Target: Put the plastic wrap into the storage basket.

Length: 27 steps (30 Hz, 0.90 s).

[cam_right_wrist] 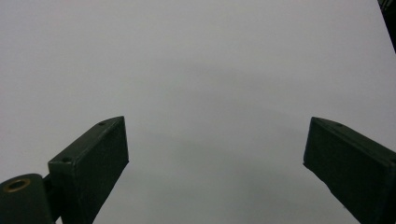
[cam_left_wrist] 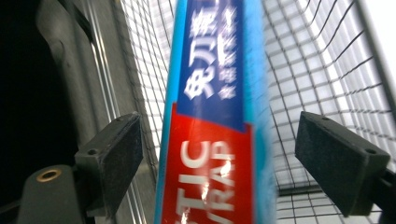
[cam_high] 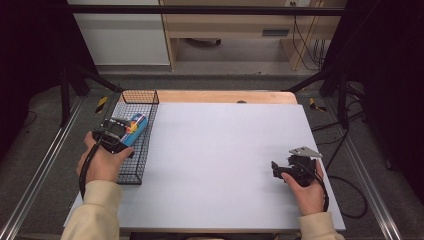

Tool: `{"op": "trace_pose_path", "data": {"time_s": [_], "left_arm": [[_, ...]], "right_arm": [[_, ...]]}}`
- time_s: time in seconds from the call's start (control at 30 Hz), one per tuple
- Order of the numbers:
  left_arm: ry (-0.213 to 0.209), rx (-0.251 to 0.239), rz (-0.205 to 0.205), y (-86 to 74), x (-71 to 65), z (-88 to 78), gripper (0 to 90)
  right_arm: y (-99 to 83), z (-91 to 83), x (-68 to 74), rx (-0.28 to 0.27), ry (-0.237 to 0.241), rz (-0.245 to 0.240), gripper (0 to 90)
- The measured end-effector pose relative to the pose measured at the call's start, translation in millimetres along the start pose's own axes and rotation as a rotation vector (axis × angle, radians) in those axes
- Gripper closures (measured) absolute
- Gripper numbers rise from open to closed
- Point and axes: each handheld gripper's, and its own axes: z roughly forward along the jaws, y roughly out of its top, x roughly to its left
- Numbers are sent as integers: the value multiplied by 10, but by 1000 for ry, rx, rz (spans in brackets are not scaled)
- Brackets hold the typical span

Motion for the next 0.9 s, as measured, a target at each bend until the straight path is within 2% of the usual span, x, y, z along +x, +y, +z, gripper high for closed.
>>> {"op": "trace_pose_path", "data": {"time_s": [0.03,0.13,0.17,0.2,0.23,0.27,0.3,0.33,0.37,0.4,0.43,0.47,0.57,0.67,0.9], "left_arm": [[0,0,0,0,0,0,136],[16,-82,2,1,-18,-143,113],[16,-82,2,1,-18,-143,108],[1,-119,4,2,-36,-202,100],[1,-119,4,2,-36,-202,97],[-14,-155,3,1,-66,-247,96],[-14,-155,3,1,-66,-247,93],[-21,-184,10,4,-97,-295,90],[-21,-184,10,4,-97,-295,87],[-42,-219,8,7,-128,-344,84],[-42,-219,8,7,-128,-344,83],[-61,-260,9,12,-163,-393,82],[-69,-278,16,18,-190,-429,80],[-92,-326,23,29,-244,-488,77],[-120,-376,36,26,-303,-537,71]], "right_arm": [[0,0,0,0,0,0,69],[1,1,4,0,-1,-1,69],[1,1,4,0,-1,-1,69],[2,3,6,0,-1,-2,69],[2,3,6,0,-1,-2,69],[2,3,8,1,-1,-2,69],[2,3,8,1,-1,-2,69],[3,1,11,1,-1,-1,69],[4,1,11,0,-1,-1,69],[4,0,10,0,-1,-1,69],[4,0,10,0,-1,-1,69],[4,0,11,-1,-1,1,69],[3,3,10,0,-3,-3,69],[4,1,11,-1,-4,-4,69],[4,0,8,-2,-5,-5,66]]}}
